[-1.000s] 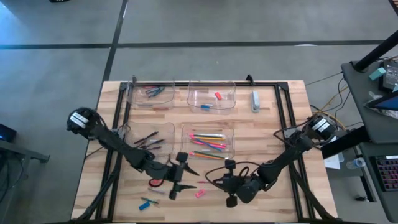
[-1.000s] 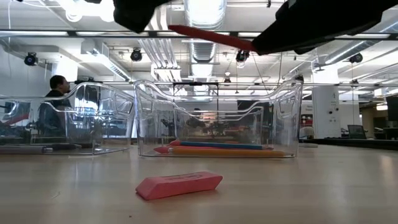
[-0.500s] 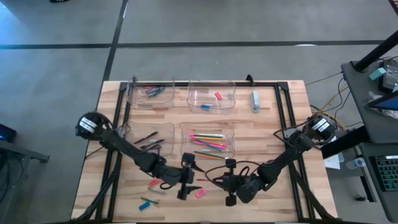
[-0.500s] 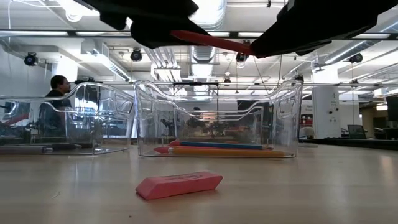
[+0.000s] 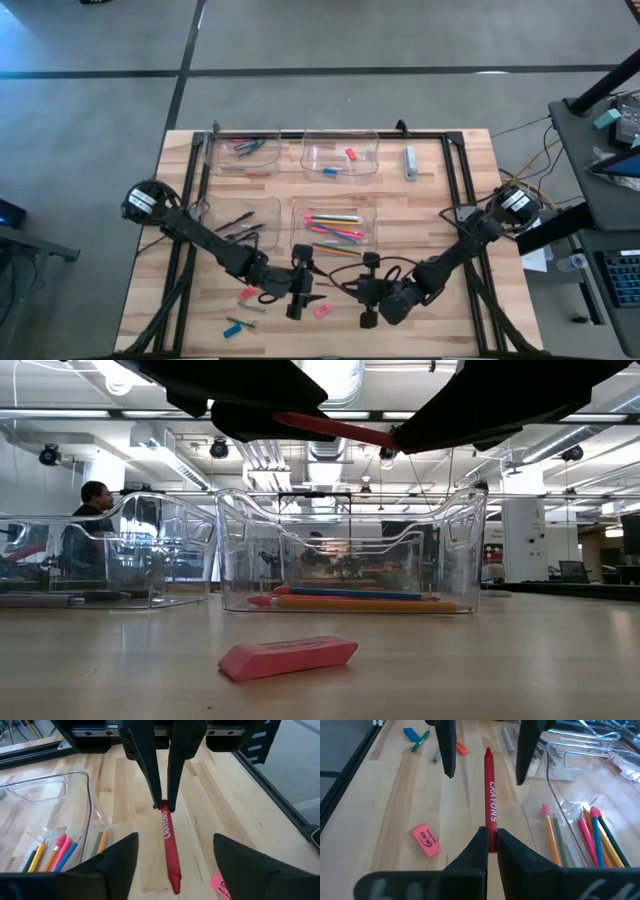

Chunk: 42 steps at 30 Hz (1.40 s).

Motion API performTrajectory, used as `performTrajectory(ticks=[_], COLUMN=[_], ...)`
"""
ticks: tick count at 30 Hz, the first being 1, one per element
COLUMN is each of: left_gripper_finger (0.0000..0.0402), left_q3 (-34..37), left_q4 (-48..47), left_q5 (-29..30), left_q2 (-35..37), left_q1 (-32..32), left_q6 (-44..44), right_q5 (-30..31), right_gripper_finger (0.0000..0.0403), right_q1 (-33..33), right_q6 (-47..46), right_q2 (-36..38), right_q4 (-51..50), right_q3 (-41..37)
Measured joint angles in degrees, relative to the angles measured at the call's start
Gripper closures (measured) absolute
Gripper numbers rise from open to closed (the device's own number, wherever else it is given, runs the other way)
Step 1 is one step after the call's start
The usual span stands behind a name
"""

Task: Sort crayons/erasers/pens/pencils in bins
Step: Put the red crayon into the top left transparent bin

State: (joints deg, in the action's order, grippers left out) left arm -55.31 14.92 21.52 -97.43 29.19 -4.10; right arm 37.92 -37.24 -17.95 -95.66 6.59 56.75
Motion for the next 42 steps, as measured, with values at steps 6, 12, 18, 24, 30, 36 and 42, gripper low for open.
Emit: performTrajectory(ticks=[6, 12, 18, 24, 30, 36, 42], left_gripper_finger=[0.0226, 0.0293, 0.0372, 0.0383, 0.0384, 0.0386, 0.0387], left_q3=[0.0, 0.0, 0.0, 0.0, 0.0, 0.6, 1.2], left_q4=[0.0, -0.1, -0.1, -1.1, -3.8, -15.7, -37.0], left_q5=[0.0, 0.0, 0.0, 0.2, 0.3, 5.5, 20.1], left_q2=[0.0, 0.0, 0.0, 0.0, 1.7, 10.5, 23.9], left_q1=[-0.4, -0.8, -1.7, -2.5, -2.6, -2.7, -4.9], left_q6=[0.0, 0.0, -1.4, -3.1, -3.0, -2.9, -3.0], right_q5=[1.0, 1.1, 1.5, 3.7, 3.7, 3.7, 3.7], right_gripper_finger=[0.039, 0.039, 0.039, 0.0341, 0.0231, 0.0143, 0.0119], right_q1=[0.2, 0.2, 0.2, 0.1, -0.2, -0.6, -1.5], right_q6=[-0.1, -0.1, 0.5, -0.1, -0.1, -0.5, -2.5], right_q2=[0.0, 0.0, 0.0, 0.0, 0.0, 2.7, 5.6], right_q4=[0.1, 0.1, 0.1, 0.8, 0.8, 0.6, -0.3], right_q3=[0.0, 0.0, 0.0, 0.1, 0.1, 0.1, 0.1])
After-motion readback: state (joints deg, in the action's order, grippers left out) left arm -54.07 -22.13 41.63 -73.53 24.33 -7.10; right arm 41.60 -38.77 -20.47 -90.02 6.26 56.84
